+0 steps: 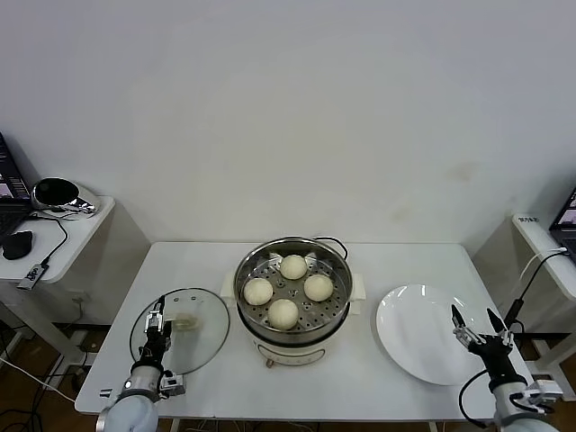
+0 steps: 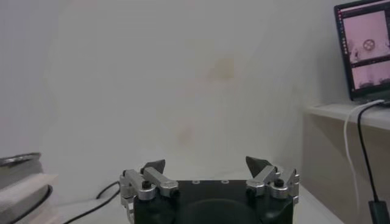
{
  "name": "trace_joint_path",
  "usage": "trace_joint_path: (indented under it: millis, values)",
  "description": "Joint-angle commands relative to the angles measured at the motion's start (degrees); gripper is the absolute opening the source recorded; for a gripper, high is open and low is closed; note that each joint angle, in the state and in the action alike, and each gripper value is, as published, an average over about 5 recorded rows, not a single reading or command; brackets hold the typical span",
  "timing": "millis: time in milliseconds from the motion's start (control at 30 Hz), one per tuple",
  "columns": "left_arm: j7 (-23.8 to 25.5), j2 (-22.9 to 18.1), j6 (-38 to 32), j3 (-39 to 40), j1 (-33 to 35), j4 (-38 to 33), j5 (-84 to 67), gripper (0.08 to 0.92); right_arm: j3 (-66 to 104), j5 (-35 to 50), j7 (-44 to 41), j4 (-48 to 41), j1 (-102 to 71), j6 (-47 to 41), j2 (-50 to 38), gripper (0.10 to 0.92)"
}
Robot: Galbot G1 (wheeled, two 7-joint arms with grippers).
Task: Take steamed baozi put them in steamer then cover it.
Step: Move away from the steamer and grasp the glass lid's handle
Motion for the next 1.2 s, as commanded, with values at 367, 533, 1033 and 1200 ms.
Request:
trace_joint_path:
  millis: [367, 533, 1033, 1200]
  values:
    - [-1.85, -2.64, 1.61, 0.75, -5.12, 4.63, -1.20, 0.823, 0.41, -1.14, 0.10, 0.10, -1.25, 0.85, 0.83, 0.823]
    - [-2.57, -3.36, 1.93, 0.91, -5.98, 5.80, -2.24, 0.823, 0.53, -1.26, 0.11, 0.16, -1.52, 0.95, 0.91, 0.823]
    - [-5.47, -3.79, 1.04, 0.63, -6.18, 8.93, -3.77, 0.809, 0.29, -1.93, -0.16, 0.56, -2.05, 1.09, 1.04, 0.823]
    - [-7.90, -4.57, 0.23, 0.70, -6.25, 9.78, -3.79, 0.697, 0.36, -2.03, -0.13, 0.81, -2.09, 1.12, 0.85, 0.823]
